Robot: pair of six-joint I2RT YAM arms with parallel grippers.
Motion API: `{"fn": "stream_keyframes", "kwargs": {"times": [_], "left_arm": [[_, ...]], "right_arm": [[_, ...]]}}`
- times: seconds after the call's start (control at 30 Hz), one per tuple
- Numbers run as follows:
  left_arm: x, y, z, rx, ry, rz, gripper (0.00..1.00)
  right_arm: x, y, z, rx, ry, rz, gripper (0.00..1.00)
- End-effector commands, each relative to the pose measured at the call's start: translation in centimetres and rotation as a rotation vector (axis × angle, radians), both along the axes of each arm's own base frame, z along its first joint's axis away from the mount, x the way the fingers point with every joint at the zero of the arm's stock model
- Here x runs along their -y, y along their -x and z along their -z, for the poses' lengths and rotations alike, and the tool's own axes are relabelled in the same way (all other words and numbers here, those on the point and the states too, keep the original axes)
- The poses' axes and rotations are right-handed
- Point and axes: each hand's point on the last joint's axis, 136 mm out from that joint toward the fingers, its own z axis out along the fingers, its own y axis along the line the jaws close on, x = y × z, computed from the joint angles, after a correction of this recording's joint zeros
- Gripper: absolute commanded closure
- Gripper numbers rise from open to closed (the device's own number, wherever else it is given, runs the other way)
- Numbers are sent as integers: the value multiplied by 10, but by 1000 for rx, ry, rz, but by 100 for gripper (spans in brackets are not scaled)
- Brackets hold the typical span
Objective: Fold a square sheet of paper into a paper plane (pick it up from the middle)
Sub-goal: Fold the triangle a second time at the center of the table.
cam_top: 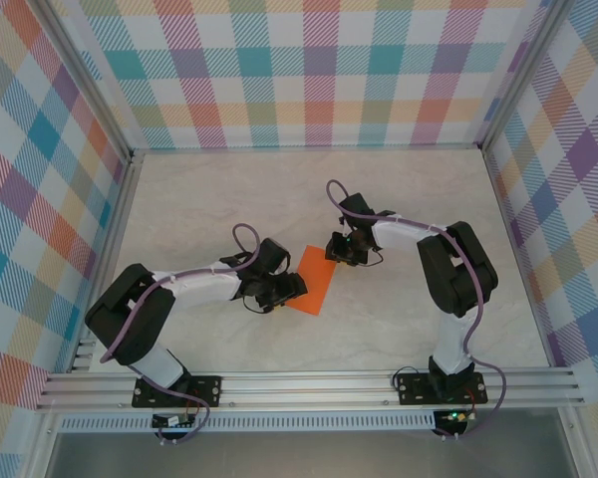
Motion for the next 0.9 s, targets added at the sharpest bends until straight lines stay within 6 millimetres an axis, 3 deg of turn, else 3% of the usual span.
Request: {"fn": "stream_keyframes", "kwargs": {"times": [0.0, 0.4, 0.53, 0.7, 0.87], "left_arm": [[20, -3, -6, 29, 40, 56, 36], [15, -6, -22, 87, 20, 68, 49], [14, -6, -15, 71, 12, 66, 46], [-5, -2, -4, 44, -97, 38, 38], [-3, -3, 0, 36, -96, 40, 34]], "right_arm": [[9, 23, 43, -111, 59, -2, 70], [9, 23, 44, -114, 58, 0, 70], [8, 24, 45, -116, 58, -1, 70], [9, 25, 46, -121, 60, -1, 70], [9, 25, 49, -126, 63, 1, 70]]}}
